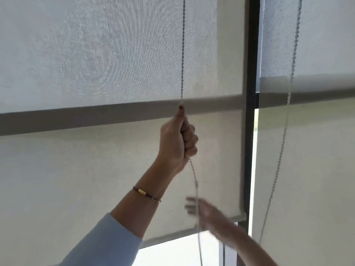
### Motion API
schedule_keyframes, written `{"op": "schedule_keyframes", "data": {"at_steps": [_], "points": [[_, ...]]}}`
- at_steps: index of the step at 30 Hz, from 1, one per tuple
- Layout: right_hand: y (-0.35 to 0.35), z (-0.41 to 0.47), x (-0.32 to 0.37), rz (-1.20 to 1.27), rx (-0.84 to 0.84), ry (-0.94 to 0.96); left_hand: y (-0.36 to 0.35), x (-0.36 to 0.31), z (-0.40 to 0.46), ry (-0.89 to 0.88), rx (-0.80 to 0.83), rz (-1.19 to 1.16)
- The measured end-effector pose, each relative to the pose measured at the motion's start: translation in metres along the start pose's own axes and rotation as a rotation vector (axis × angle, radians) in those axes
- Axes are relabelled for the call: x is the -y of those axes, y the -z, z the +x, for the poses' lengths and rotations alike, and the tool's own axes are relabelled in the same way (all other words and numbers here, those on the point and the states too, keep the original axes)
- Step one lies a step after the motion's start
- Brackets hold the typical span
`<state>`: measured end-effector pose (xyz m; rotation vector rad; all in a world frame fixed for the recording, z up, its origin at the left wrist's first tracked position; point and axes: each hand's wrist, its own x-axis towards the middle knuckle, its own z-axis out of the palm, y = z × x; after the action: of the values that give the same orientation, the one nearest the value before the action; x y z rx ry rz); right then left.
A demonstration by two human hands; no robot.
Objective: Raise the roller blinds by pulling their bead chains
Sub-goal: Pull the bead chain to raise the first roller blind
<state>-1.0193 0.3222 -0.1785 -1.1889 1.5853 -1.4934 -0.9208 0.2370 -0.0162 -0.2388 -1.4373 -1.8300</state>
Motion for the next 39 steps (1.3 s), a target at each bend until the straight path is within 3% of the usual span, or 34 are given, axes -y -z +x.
{"op": "schedule_keyframes", "data": {"at_steps": [2,6,9,15,21,24,27,32,39], "points": [[0.010,0.009,0.043,0.215,0.021,0.053,0.001,0.016,-0.009,0.033,-0.007,0.002],[0.034,0.024,0.153,0.454,0.027,0.390,0.009,0.055,-0.033,0.132,-0.027,0.056],[0.041,0.033,0.231,0.470,0.059,0.516,0.026,0.090,-0.056,0.244,-0.038,0.062],[0.040,0.057,0.299,0.516,-0.129,0.561,0.057,0.158,-0.112,0.457,-0.157,0.130],[0.021,0.070,0.273,0.478,-0.232,0.676,0.076,0.175,-0.125,0.614,-0.180,0.152],[0.018,0.068,0.257,0.433,-0.259,0.692,0.074,0.156,-0.101,0.589,-0.104,0.402],[0.019,0.068,0.240,0.388,-0.337,0.700,0.065,0.114,-0.054,0.427,-0.082,0.573],[0.008,0.068,0.188,0.291,-0.425,0.613,0.022,0.003,0.046,0.029,-0.123,0.404],[-0.015,0.062,0.105,0.243,-0.374,0.440,-0.039,-0.088,0.115,-0.021,-0.023,0.372]]}}
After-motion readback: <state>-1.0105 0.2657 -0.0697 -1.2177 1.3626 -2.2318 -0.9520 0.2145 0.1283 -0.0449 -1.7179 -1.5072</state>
